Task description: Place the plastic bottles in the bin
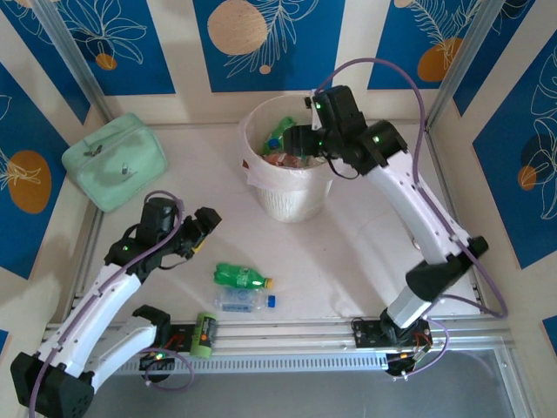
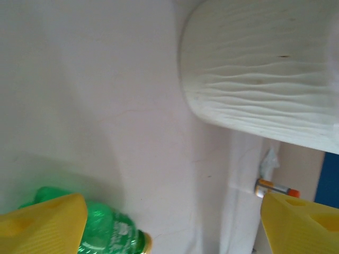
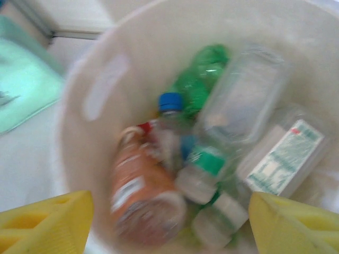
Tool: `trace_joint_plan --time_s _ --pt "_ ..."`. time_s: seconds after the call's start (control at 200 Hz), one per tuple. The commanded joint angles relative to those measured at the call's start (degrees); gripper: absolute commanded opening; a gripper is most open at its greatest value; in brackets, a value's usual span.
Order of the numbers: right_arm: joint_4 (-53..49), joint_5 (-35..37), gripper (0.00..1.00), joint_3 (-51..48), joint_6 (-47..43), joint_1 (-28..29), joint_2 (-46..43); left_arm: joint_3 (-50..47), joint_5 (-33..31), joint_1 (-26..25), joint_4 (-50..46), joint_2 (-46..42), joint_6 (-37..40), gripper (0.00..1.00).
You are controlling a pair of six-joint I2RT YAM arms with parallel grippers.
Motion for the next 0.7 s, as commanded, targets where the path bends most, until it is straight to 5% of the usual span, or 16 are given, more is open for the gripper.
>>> trace_joint_plan --time_s 0.0,0.31,0.695 --pt "2.6 3.3 0.77 -4.4 0.9 5.3 -7.5 -1.7 -2.5 -0.5 -5.3 -0.9 -2.0 0.83" --pt "5.7 4.7 0.78 -20.2 6.9 20.7 -16.0 -3.5 -6.1 -6.9 -4.0 4.7 -7.6 0.82" --pt "2.4 2.0 0.85 -32.1 13.7 29.5 -13.8 -6.8 -8.3 -9.6 -8.2 4.9 -14.0 0.84"
